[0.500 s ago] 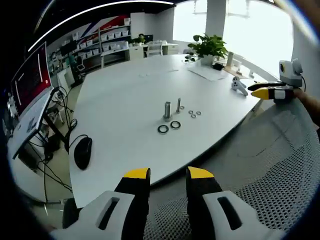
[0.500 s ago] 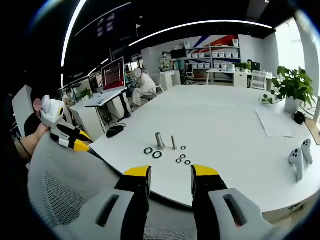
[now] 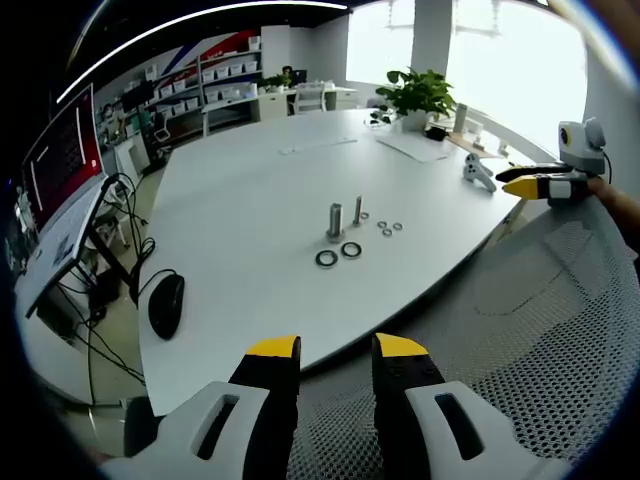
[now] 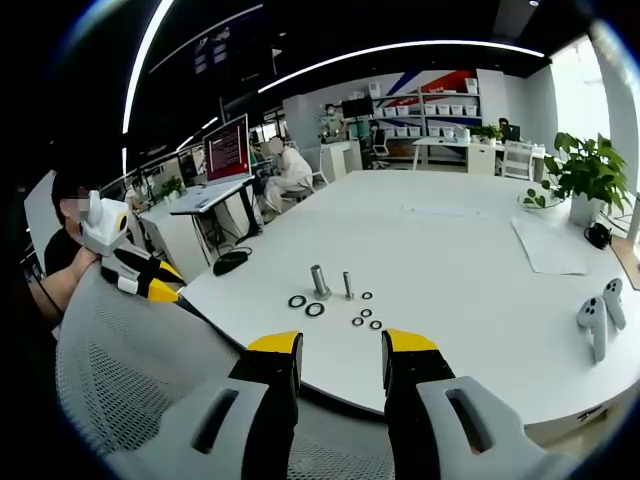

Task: Place the washer onto the threaded stud by aligning its center hole with the stud, sliding it down to the base, and recovering from edge contact or off-axis alignment until the washer reaches the visible bottom stop.

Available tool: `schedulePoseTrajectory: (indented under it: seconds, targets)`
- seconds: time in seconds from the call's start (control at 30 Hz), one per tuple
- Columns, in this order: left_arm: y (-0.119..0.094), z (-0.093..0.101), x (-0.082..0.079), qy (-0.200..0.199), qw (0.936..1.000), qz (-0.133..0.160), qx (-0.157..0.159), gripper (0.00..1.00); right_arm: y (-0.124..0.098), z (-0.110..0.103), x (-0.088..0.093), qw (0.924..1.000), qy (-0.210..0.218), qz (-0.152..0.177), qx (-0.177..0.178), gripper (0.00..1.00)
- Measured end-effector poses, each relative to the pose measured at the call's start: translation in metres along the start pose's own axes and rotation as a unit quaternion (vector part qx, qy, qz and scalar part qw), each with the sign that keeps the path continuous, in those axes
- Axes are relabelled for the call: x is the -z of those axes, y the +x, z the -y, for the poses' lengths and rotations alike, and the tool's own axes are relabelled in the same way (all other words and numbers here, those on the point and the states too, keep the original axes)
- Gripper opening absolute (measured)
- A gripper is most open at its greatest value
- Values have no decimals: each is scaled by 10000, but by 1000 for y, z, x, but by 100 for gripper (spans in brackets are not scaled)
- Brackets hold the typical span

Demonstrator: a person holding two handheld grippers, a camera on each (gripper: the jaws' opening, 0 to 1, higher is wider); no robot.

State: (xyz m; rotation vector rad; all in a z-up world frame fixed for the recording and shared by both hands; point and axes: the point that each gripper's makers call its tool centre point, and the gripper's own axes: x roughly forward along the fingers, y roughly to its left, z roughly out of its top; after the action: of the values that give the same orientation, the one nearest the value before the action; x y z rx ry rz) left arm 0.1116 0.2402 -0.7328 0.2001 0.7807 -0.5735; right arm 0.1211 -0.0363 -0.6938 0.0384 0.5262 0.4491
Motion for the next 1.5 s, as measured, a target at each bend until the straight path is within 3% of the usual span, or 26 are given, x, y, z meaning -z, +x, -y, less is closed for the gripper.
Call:
schedulePoseTrajectory:
  seconds: [1.27, 1.5]
  targets:
    - [0, -1, -1, -6, 10000, 15, 1, 27, 1, 0, 0, 10000, -15, -24, -13, 34]
    - [0, -1, -2, -15, 10000, 15, -4, 27, 4, -8, 5, 9991, -183, -276, -246, 34]
